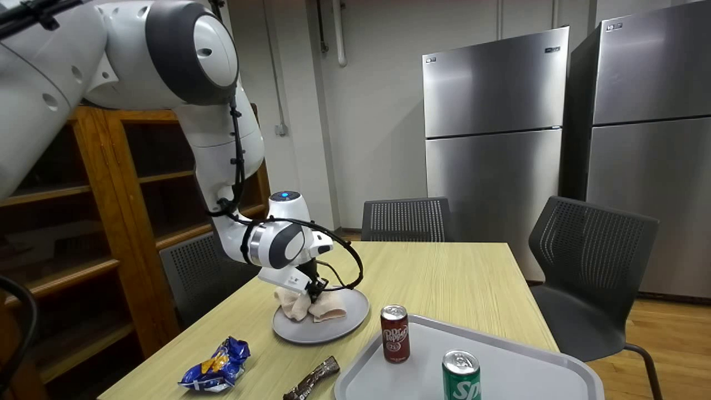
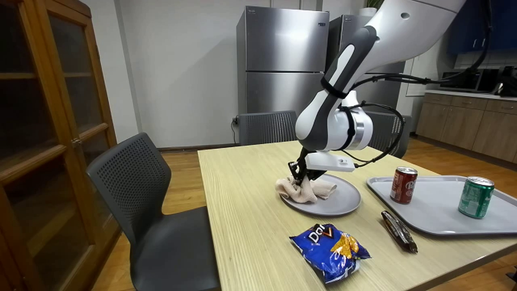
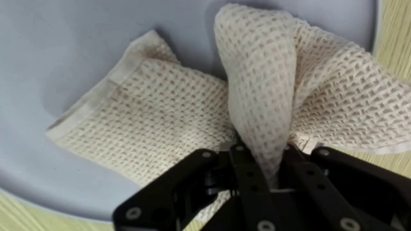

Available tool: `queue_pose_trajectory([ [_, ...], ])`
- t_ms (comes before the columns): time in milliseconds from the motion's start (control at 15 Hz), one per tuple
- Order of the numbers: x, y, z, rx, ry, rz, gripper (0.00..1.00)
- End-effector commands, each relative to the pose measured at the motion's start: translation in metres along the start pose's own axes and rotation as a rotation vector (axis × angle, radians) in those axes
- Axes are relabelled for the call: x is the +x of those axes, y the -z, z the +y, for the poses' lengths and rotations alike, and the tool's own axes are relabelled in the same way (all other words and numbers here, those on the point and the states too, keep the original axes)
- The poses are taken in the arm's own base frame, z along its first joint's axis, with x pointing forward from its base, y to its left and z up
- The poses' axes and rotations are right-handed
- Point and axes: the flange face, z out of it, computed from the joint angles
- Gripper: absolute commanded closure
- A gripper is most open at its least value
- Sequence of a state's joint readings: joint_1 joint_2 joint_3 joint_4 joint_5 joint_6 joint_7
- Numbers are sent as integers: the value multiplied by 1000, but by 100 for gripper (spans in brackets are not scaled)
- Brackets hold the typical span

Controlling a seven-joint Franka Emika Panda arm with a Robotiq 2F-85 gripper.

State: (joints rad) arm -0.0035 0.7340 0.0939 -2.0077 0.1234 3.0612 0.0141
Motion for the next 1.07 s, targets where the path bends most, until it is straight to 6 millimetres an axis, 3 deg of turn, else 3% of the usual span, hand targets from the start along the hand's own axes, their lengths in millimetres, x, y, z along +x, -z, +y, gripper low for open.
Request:
queue_pose_trajectory([
  [0, 4, 6, 4, -4, 16, 10, 100],
  [600, 1, 58, 4, -27, 60, 53, 97],
  [1000, -24, 100, -15, 8, 131, 49, 97],
])
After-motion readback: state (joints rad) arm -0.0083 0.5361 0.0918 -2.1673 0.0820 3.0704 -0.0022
